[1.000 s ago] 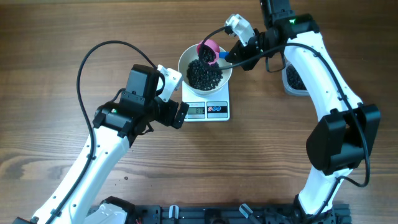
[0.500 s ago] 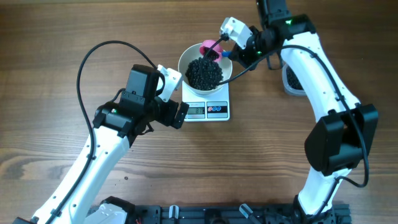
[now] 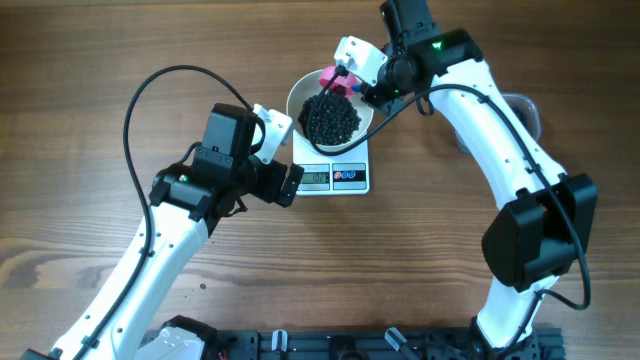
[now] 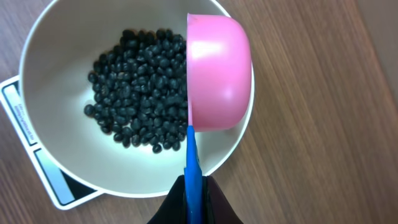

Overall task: Scoop item into bowl and weigh 150g on scale
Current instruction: 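Tip the scoop to pour beans into the bowl, then return the empty scoop to the bean tub with the right gripper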

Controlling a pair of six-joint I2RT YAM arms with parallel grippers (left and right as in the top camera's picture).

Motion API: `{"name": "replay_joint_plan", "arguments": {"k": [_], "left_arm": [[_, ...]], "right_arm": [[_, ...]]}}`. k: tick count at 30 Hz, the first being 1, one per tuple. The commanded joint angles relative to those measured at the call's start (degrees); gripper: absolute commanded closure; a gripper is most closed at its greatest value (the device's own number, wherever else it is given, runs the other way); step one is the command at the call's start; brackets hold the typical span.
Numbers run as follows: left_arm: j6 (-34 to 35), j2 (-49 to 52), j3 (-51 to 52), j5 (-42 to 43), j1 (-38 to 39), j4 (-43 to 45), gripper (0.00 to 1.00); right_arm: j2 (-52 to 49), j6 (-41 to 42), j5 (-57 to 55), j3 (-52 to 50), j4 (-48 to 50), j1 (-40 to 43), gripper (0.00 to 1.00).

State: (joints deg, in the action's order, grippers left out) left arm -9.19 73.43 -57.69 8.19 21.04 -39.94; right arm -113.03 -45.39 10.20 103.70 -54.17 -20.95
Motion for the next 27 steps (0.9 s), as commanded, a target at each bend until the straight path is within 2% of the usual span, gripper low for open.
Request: {"name": "replay_joint_plan", "arguments": {"k": [1,12,15,21,27], "left_arm": [[-0.72,-0.68,0.37,-0.35,-0.33,0.0,0.0],[-0.72,-0.68,0.37,-0.35,-0.33,0.0,0.0],[-0.72,-0.68,0.37,-0.35,-0.33,0.0,0.0],[-0.72,-0.68,0.37,-0.35,-0.33,0.0,0.0],[-0.72,-0.68,0.37,-0.35,-0.33,0.0,0.0]], "right_arm": [[2.49,-0.98,-2.19,1.36,0.94,-0.55,0.96],[8.2,3.98,1.57,1.36,3.93,0.79,0.96],[9.46,9.42,6.47,1.36,4.02,3.1,0.96],[12.57,23.91,8.76,1.36,3.74,10.08,0.96],[16.65,31.26,12.98,1.36,0.35,19.98,0.96]]}}
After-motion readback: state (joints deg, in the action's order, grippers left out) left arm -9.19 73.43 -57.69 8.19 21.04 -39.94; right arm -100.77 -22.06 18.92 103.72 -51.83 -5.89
